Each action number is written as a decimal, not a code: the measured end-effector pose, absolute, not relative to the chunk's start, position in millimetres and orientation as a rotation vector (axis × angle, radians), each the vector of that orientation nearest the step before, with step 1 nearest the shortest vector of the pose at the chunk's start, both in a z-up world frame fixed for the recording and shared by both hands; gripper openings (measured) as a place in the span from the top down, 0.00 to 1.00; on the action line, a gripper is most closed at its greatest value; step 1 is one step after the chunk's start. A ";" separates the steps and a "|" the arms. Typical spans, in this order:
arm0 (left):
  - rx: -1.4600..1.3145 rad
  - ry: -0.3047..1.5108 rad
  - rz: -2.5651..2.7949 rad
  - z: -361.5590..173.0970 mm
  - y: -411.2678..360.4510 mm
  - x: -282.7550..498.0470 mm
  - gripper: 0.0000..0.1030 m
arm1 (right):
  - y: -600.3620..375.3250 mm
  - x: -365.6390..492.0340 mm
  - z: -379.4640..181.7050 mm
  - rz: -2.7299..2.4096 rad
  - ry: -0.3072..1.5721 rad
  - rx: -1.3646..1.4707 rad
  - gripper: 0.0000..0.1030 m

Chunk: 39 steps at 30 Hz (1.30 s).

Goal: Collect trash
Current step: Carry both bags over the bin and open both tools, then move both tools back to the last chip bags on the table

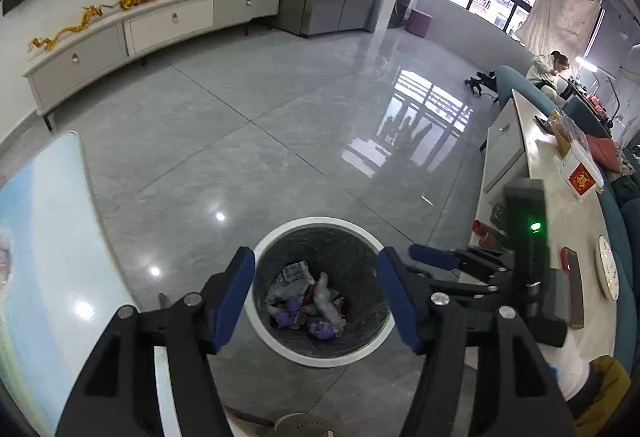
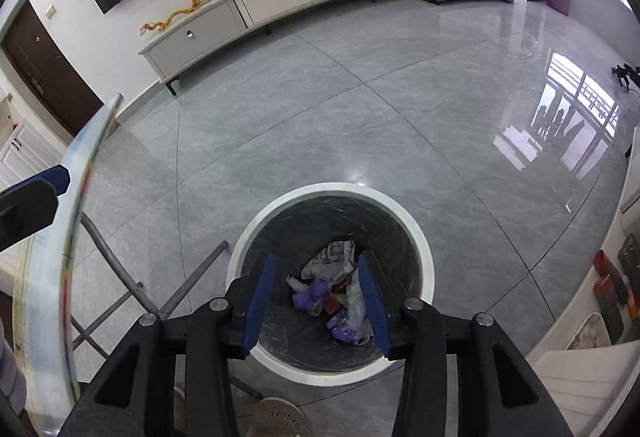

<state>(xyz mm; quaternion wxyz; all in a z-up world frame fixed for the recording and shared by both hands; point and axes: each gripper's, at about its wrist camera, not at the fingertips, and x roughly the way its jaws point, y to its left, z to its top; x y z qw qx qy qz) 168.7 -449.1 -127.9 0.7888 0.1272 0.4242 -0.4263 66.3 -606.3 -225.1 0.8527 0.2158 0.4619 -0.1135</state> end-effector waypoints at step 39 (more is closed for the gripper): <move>0.186 0.539 -0.305 -42.5 -132.0 97.2 0.27 | -365.9 16.3 -33.1 0.032 0.598 0.180 0.49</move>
